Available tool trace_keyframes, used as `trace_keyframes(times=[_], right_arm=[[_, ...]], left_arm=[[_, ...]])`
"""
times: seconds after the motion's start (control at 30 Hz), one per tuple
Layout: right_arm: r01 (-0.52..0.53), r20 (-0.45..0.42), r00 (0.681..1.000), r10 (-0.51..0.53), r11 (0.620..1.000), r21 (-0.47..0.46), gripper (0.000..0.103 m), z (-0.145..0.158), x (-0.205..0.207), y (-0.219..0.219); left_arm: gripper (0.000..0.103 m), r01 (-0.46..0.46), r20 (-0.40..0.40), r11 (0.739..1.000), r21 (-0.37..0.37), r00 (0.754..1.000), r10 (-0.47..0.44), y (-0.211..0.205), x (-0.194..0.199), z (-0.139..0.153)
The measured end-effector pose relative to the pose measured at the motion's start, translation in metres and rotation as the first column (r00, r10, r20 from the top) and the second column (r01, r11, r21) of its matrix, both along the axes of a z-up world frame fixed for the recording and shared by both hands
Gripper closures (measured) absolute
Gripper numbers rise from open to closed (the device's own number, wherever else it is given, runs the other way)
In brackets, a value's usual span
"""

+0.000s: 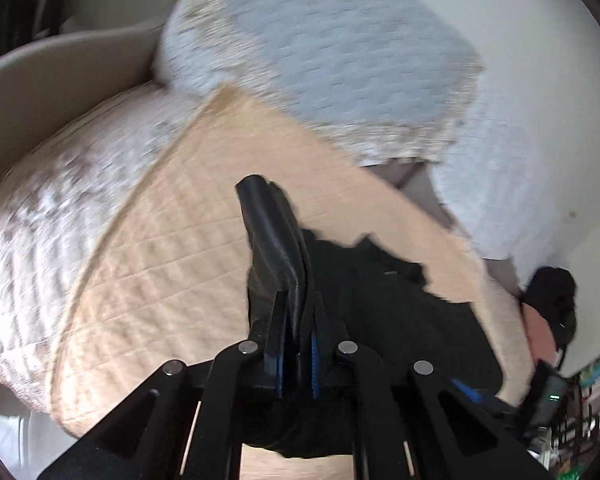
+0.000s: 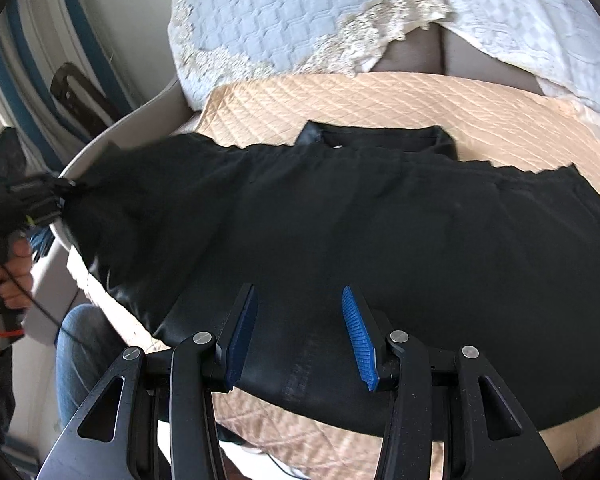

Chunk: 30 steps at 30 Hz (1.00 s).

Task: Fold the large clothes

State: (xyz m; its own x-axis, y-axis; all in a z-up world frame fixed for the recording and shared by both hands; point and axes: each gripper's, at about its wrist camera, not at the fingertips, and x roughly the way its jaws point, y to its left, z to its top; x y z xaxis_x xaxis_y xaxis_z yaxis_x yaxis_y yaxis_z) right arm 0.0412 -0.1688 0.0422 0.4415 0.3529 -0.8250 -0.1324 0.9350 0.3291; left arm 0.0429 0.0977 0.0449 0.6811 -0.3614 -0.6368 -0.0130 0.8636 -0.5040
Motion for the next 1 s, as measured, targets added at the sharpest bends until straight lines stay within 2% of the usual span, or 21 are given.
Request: trace_keyframes(times=[0.13, 0.23, 0.37, 0.53, 0.6, 0.73, 0.83, 0.93, 1.0], right_arm=[[0.053, 0.008, 0.999, -0.053, 0.998, 0.014, 0.057, 0.006, -0.007, -0.023], [0.088, 0.013, 0.996, -0.088, 0.996, 0.017, 0.057, 0.008, -0.016, -0.039], [0.127, -0.002, 0.992, -0.127, 0.992, 0.026, 0.057, 0.005, -0.024, -0.054], [0.161, -0.028, 0.987, -0.16, 0.985, 0.06, 0.057, -0.001, -0.031, -0.067], [0.175, -0.042, 0.984, -0.172, 0.981, 0.085, 0.057, -0.002, -0.032, -0.071], [0.183, -0.057, 0.983, -0.177, 0.973, 0.14, 0.057, -0.003, -0.028, -0.074], [0.181, -0.061, 0.983, -0.172, 0.959, 0.218, 0.057, -0.001, -0.018, -0.072], [0.158, -0.074, 0.987, -0.143, 0.942, 0.297, 0.056, -0.002, -0.004, -0.063], [0.144, -0.08, 0.989, -0.124, 0.933, 0.33, 0.05, -0.004, 0.005, -0.057]], left_arm=[[0.094, 0.106, 0.063, 0.994, -0.016, 0.993, -0.104, -0.047, 0.001, 0.026], [0.094, 0.202, 0.073, 0.979, -0.023, 0.977, -0.2, -0.09, 0.005, 0.026], [0.095, 0.325, 0.022, 0.946, -0.011, 0.946, -0.325, -0.15, 0.016, -0.004], [0.101, 0.436, -0.121, 0.9, 0.02, 0.895, -0.43, -0.206, 0.028, -0.066], [0.101, 0.465, -0.121, 0.884, 0.043, 0.881, -0.458, -0.218, 0.026, -0.07], [0.1, 0.499, -0.086, 0.865, 0.044, 0.865, -0.495, -0.224, 0.013, -0.051], [0.099, 0.487, -0.038, 0.868, 0.091, 0.873, -0.486, -0.214, 0.001, -0.026], [0.096, 0.418, -0.001, 0.896, 0.149, 0.906, -0.423, -0.192, -0.003, -0.007], [0.091, 0.362, 0.011, 0.912, 0.193, 0.929, -0.371, -0.176, -0.002, -0.002]])
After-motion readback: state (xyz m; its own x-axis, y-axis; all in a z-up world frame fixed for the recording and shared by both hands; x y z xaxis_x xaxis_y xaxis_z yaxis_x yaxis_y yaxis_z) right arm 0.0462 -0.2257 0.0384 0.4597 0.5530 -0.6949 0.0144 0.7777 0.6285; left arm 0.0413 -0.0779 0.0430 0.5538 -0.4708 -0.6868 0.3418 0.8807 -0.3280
